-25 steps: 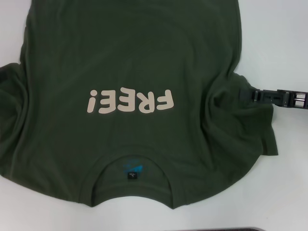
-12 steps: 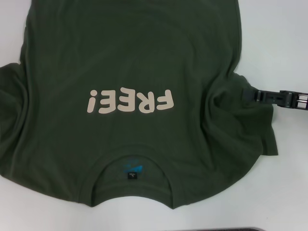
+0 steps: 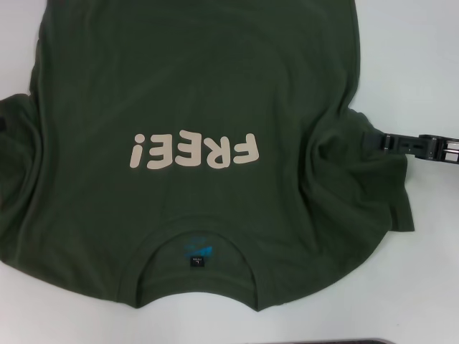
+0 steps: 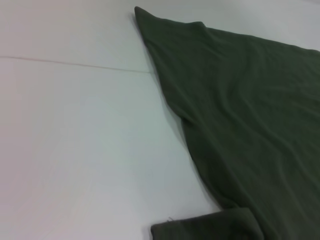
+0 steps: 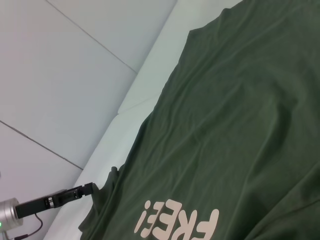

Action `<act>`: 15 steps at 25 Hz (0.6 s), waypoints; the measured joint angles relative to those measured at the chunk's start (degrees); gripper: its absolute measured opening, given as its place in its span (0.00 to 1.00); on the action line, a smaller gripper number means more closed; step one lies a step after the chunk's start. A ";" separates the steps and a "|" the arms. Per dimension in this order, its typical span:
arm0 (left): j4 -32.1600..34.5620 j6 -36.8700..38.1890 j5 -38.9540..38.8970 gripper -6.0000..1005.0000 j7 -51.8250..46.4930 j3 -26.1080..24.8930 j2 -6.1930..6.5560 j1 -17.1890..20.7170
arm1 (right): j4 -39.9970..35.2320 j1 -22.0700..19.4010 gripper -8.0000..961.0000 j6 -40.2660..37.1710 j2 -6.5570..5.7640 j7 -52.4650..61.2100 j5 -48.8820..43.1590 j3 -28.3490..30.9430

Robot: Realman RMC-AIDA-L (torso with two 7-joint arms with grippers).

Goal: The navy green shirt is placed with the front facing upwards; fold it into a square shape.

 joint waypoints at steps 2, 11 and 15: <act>-0.15 -0.27 0.18 0.87 0.03 0.20 -0.01 0.00 | 0.02 0.00 0.97 0.00 -0.05 0.01 0.03 0.04; -0.08 1.07 2.98 0.85 -0.08 0.81 -0.05 -0.07 | 0.02 0.07 0.97 0.29 -0.11 0.05 0.06 0.08; -0.13 1.16 3.24 0.85 -0.13 0.90 -0.05 -0.13 | 0.02 0.08 0.97 0.53 -0.10 0.06 0.06 0.08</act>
